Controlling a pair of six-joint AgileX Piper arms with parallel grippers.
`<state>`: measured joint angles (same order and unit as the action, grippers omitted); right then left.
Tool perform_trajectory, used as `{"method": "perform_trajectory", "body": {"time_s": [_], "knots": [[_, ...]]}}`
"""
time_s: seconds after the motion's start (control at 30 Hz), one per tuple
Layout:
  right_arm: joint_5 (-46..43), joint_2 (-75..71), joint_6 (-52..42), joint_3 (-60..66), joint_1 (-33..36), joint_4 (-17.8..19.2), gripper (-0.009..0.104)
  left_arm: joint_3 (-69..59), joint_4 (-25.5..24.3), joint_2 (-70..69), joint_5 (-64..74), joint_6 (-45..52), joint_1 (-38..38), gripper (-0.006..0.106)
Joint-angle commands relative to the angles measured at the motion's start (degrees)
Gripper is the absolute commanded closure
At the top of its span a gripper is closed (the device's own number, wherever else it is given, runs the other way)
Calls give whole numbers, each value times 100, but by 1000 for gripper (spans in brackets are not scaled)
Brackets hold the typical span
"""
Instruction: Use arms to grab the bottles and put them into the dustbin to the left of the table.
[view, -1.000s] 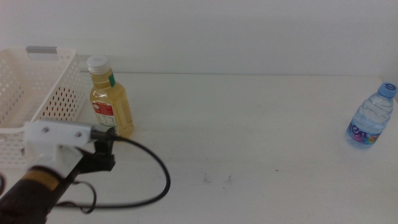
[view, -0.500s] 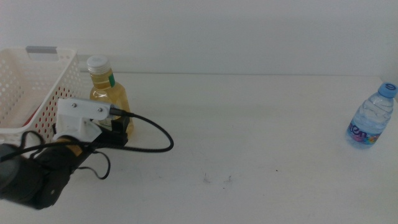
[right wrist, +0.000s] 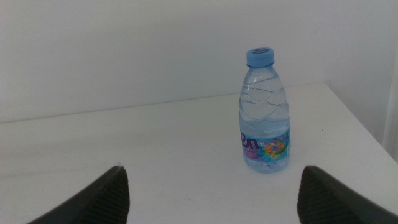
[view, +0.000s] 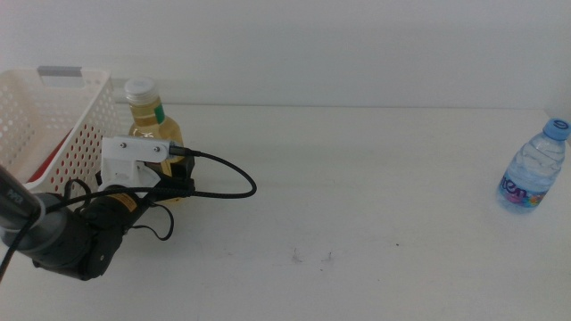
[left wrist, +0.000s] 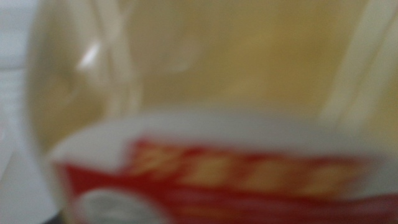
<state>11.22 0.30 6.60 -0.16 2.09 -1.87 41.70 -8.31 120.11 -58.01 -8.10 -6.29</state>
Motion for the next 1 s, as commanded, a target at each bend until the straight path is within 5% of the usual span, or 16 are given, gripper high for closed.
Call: {"method": "perform_trajectory", "body": {"time_s": [0.0, 0.17, 0.27, 0.53, 0.73, 0.97], "knots": [[-44, -30, -14, 16, -45, 19, 5, -74, 128, -167, -357, -160, 0, 29], [-44, -30, -14, 16, -45, 19, 5, -563, 91, -852, -107, -189, 0, 79], [-44, -30, -14, 16, -45, 19, 5, -908, -337, -1584, 193, -1217, 0, 102], [-44, -30, -14, 16, -45, 19, 5, -936, -2863, -4443, 4079, -3575, -367, 102], [-44, -30, -14, 16, -45, 19, 5, -293, -3265, -5614, 6453, -4197, -1093, 102], [-44, -30, -14, 16, -45, 19, 5, 172, -3173, -5716, 7168, -3910, -1365, 102]]}}
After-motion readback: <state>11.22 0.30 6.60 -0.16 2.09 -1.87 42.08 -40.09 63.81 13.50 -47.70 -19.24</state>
